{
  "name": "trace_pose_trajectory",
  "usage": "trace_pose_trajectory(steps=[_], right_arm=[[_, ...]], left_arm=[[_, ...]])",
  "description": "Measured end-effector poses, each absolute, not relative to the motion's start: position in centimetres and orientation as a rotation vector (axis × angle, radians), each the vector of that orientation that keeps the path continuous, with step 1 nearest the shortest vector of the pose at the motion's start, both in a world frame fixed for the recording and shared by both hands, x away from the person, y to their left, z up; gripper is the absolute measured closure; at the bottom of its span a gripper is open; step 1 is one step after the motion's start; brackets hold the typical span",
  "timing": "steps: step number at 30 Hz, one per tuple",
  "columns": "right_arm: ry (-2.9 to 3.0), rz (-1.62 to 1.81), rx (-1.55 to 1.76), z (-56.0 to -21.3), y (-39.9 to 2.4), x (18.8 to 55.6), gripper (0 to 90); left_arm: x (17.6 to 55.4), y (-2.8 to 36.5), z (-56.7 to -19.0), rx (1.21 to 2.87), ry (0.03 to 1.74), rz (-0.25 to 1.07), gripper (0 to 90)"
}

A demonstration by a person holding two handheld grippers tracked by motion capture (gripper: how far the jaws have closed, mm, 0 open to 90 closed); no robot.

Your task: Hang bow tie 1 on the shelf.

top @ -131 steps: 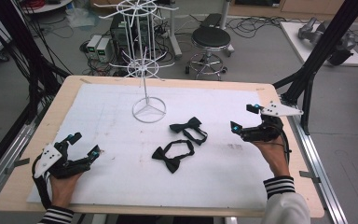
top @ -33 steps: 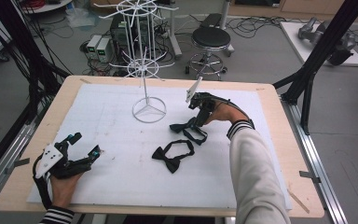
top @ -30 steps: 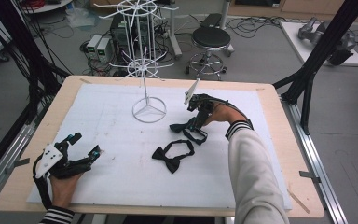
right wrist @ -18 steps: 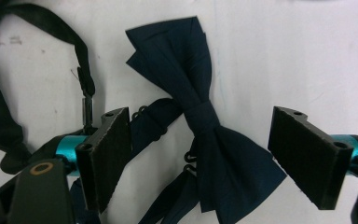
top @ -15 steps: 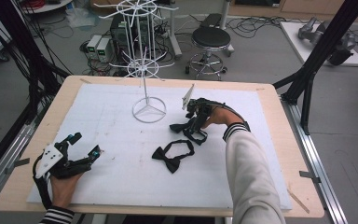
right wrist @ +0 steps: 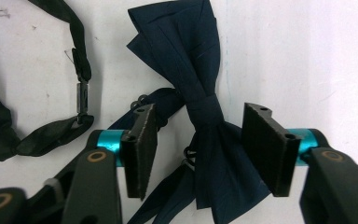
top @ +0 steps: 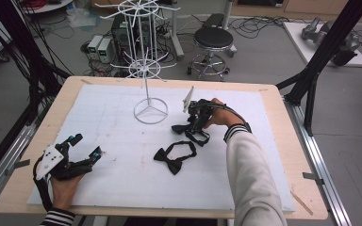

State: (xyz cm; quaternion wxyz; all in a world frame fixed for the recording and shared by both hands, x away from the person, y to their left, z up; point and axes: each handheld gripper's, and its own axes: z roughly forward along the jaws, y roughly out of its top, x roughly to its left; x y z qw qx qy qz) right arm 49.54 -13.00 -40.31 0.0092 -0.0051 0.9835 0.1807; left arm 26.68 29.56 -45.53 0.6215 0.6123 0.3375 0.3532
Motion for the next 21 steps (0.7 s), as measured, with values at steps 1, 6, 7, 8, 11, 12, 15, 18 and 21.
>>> trace_pose_trajectory(steps=[1,6,7,8,11,12,15,18,21], right_arm=[[3.069,0.563,-0.015,-40.3,-12.9,49.5,46.7],[3.046,0.522,-0.029,-40.4,-12.6,49.4,51.3],[3.044,0.518,-0.036,-40.5,-12.5,49.4,52.2],[3.042,0.508,-0.038,-40.5,-12.5,49.4,53.4],[3.040,0.494,-0.043,-40.6,-12.4,49.4,56.6],[3.039,0.479,-0.044,-40.7,-12.3,49.4,57.5],[3.034,0.449,-0.075,-40.9,-12.1,49.3,64.6],[3.029,0.427,-0.118,-40.9,-11.9,49.1,71.9],[3.027,0.413,-0.137,-40.9,-11.8,49.0,74.4]], left_arm=[[26.7,29.6,-45.5,1.407,0.775,0.812,14.4],[26.7,29.6,-45.5,1.407,0.776,0.812,14.4],[26.7,29.6,-45.5,1.407,0.776,0.812,14.4],[26.7,29.6,-45.5,1.407,0.775,0.812,14.4],[26.7,29.6,-45.5,1.406,0.775,0.812,14.4],[26.7,29.6,-45.5,1.407,0.776,0.812,14.4],[26.7,29.5,-45.5,1.403,0.777,0.810,14.4],[26.7,29.6,-45.5,1.404,0.776,0.813,14.4],[26.7,29.5,-45.5,1.403,0.777,0.811,14.4]])
